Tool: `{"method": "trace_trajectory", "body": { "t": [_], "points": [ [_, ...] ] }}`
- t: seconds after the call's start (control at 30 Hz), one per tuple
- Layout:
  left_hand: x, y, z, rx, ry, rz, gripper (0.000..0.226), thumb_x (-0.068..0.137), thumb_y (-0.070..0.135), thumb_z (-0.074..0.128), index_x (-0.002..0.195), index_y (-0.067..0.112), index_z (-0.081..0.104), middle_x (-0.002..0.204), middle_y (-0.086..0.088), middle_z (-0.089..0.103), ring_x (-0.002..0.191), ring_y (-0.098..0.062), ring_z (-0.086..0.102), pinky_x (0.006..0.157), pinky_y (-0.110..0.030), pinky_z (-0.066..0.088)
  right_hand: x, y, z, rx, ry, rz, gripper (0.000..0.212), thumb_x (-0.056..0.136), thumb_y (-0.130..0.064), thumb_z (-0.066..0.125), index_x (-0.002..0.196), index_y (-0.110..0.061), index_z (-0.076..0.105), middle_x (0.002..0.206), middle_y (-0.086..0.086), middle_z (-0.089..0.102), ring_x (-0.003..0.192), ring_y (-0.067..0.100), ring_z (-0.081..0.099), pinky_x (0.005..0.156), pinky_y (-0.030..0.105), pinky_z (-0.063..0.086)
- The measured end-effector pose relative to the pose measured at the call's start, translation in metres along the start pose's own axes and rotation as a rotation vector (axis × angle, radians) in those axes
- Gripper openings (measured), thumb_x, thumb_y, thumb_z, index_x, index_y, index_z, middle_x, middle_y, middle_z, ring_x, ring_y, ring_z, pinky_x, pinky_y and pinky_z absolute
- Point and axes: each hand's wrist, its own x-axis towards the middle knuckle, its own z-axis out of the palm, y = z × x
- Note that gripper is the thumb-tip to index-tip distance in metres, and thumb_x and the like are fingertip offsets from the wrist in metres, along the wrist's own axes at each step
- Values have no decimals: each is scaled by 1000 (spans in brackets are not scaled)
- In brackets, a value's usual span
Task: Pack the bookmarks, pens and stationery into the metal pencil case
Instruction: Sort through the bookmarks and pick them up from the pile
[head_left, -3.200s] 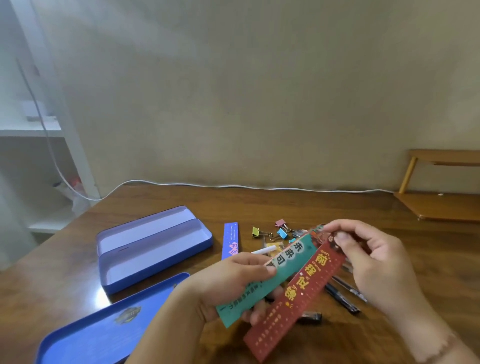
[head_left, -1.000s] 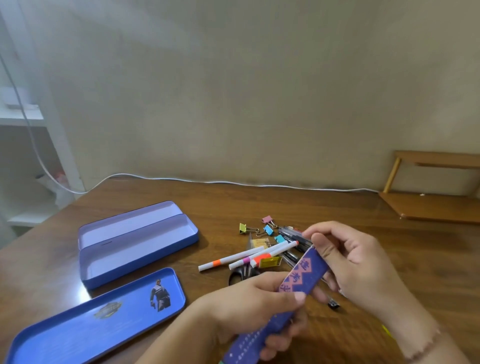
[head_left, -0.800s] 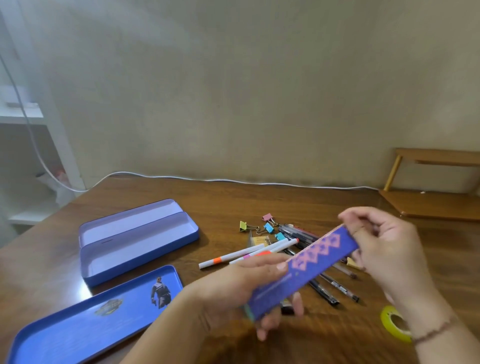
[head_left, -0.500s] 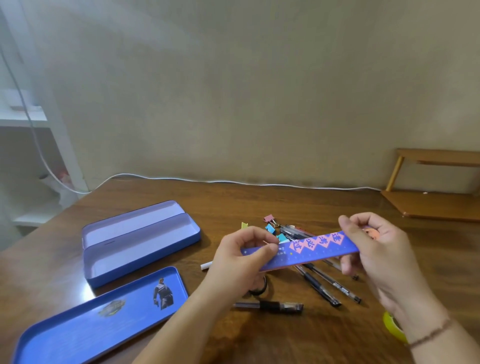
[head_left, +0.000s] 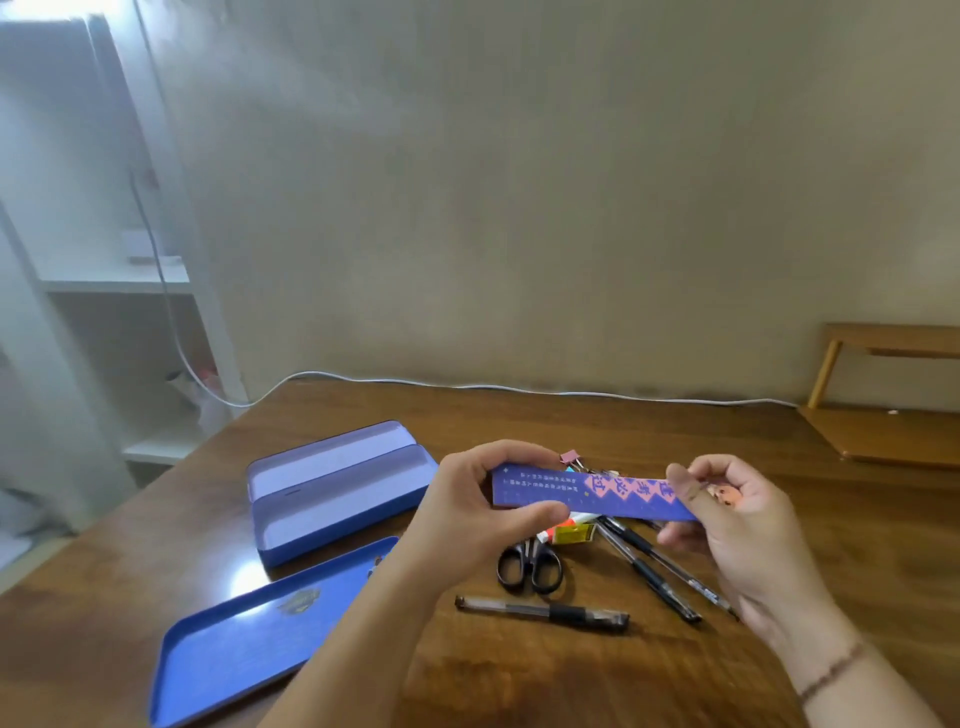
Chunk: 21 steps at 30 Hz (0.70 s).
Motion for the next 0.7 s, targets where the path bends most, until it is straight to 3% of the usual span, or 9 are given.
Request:
{"method": "trace_trajectory", "body": {
  "t": [0.1,0.17,0.23,0.3,0.33,0.43,0.53,0.6,0.7],
  "points": [
    [2,4,-11,67,-25,-61,31,67,37,85,97,37,75,94,16,75,89,-5,71,68,-26,60,-6,-2,3,58,-91,19,32,70,-31,71,91,-12,55,59,13,67,47,22,65,45,28,56],
    [-3,2,-22,63,-17,-85,34,61,40,85,94,39,76,92,13,76,79,-6,72,65,-26,58,-10,-1,5,84,-181,45,34,70,-31,70,94,-10,56,68,16,70,57,23,69,49,29,58],
    [-10,-2,-37,41,0,-101,30,59,34,86,88,39,79,83,6,78,63,-6,68,62,-24,55,-14,7,6,-243,-199,-79,32,69,-38,72,93,-19,63,90,4,73,82,18,70,58,29,58],
    [-17,-8,-56,27,6,-118,29,58,29,87,85,38,80,74,0,77,53,-12,66,60,-26,55,-15,17,9,-816,-149,-455,35,68,-56,70,94,-34,65,113,-16,63,107,7,56,76,27,51],
    [-20,-10,-65,32,4,-122,29,58,27,87,84,38,80,71,-1,77,51,-13,66,59,-25,55,-16,19,16,-966,-161,-670,36,72,-62,68,97,-37,65,117,-20,58,113,5,50,83,29,46],
    [-27,-15,-91,30,11,-112,28,57,23,87,81,36,80,75,-7,78,52,-15,67,58,-25,57,-18,18,50,-1088,-340,-992,26,78,-56,60,87,-34,69,110,-18,66,108,7,56,86,35,47],
    [-31,-18,-117,-9,89,-86,28,55,24,85,80,34,80,80,-11,78,51,-16,68,58,-24,59,-11,4,95,-1093,-464,-1029,13,76,-41,70,85,-33,68,110,-17,68,104,7,59,83,35,52],
    [-30,-25,-139,-18,152,-43,27,57,22,84,82,32,80,77,-7,77,49,-16,66,57,-23,58,-2,-6,125,-1033,-555,-980,13,75,-32,75,85,-32,67,111,-15,68,104,5,59,82,33,52],
    [-26,-46,-170,-14,188,-31,33,59,17,87,91,23,78,80,-7,77,52,-16,66,58,-21,57,20,-9,169,-1112,-672,-1061,15,77,-25,73,88,-30,65,102,-10,71,93,10,63,75,33,53]
  ]
}}
